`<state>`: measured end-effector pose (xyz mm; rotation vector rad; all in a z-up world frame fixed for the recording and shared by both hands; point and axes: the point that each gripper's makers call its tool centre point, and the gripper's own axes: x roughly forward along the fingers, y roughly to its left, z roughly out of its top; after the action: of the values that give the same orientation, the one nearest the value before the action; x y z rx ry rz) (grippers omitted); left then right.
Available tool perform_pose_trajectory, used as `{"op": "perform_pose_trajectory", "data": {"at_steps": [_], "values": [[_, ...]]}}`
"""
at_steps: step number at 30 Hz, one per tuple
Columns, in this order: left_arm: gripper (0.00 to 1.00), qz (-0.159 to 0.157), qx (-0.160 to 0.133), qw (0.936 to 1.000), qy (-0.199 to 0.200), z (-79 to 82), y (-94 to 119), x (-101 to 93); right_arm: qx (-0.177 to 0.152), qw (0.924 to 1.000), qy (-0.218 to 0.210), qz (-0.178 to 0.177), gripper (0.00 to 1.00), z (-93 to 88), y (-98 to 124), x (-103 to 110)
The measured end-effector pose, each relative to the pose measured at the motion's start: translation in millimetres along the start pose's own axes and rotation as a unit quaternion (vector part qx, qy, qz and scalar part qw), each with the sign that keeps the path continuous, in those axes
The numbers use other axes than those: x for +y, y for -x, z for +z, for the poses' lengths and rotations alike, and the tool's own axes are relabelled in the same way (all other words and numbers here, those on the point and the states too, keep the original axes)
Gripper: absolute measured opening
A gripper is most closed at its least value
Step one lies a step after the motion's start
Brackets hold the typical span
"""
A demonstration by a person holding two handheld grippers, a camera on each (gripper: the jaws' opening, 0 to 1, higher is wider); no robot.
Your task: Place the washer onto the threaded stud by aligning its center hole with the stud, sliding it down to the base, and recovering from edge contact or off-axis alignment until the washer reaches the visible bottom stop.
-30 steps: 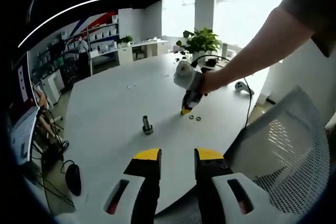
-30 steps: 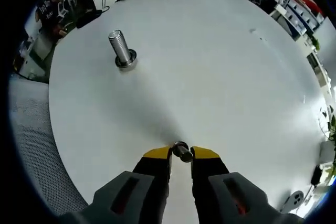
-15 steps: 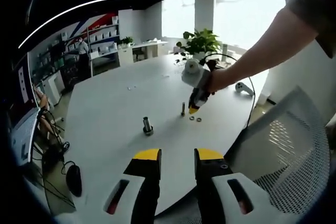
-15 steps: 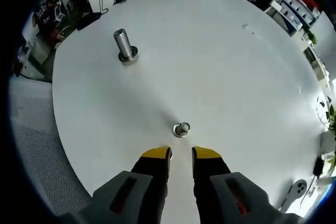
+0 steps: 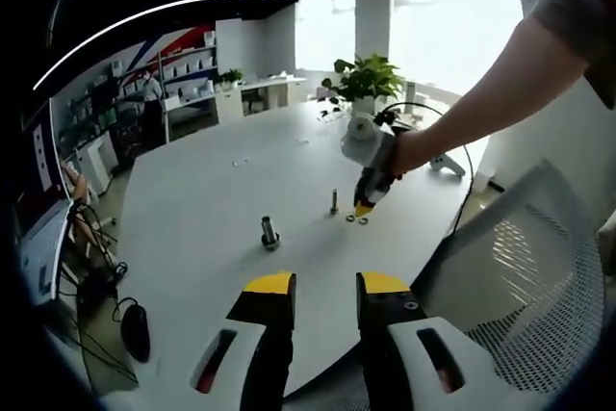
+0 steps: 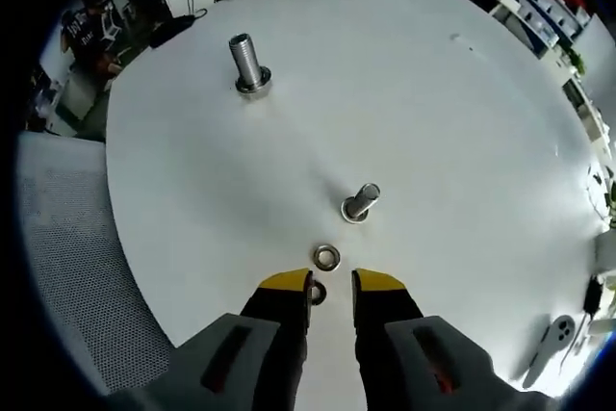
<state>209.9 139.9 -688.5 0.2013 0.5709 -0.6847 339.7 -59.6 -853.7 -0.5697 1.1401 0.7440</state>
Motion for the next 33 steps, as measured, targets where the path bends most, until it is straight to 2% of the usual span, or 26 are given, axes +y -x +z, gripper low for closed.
{"op": "perform_pose_trajectory", "data": {"at_steps": [6, 17, 20, 26, 28, 33], "values": [[0.23, -0.002, 0.000, 1.0000, 0.001, 0.3, 0, -0.5, 0.017, 0.9998, 0.006, 0.002, 0.19, -12.3, -4, 2], [0.23, -0.005, 0.002, 1.0000, 0.002, -0.4, -1, -1.3, 0.017, 0.9998, -0.002, 0.012, 0.20, -13.0, -9, 1], [0.23, -0.005, 0.003, 1.0000, 0.003, -0.9, -1, -1.2, 0.027, 0.9995, 0.008, 0.014, 0.20, -16.8, -13, 3], [0.23, -0.007, 0.004, 1.0000, 0.002, -1.4, -1, -2.3, 0.026, 0.9994, 0.015, 0.015, 0.18, -15.6, -18, -11], [0.23, -0.007, 0.004, 1.0000, 0.003, -1.4, -1, -2.1, 0.030, 0.9990, 0.031, 0.014, 0.18, -15.7, -16, -7], [0.23, -0.007, 0.004, 1.0000, 0.004, -1.2, -1, -1.9, 0.049, 0.9979, 0.038, 0.020, 0.17, -15.4, -16, -5]]}}
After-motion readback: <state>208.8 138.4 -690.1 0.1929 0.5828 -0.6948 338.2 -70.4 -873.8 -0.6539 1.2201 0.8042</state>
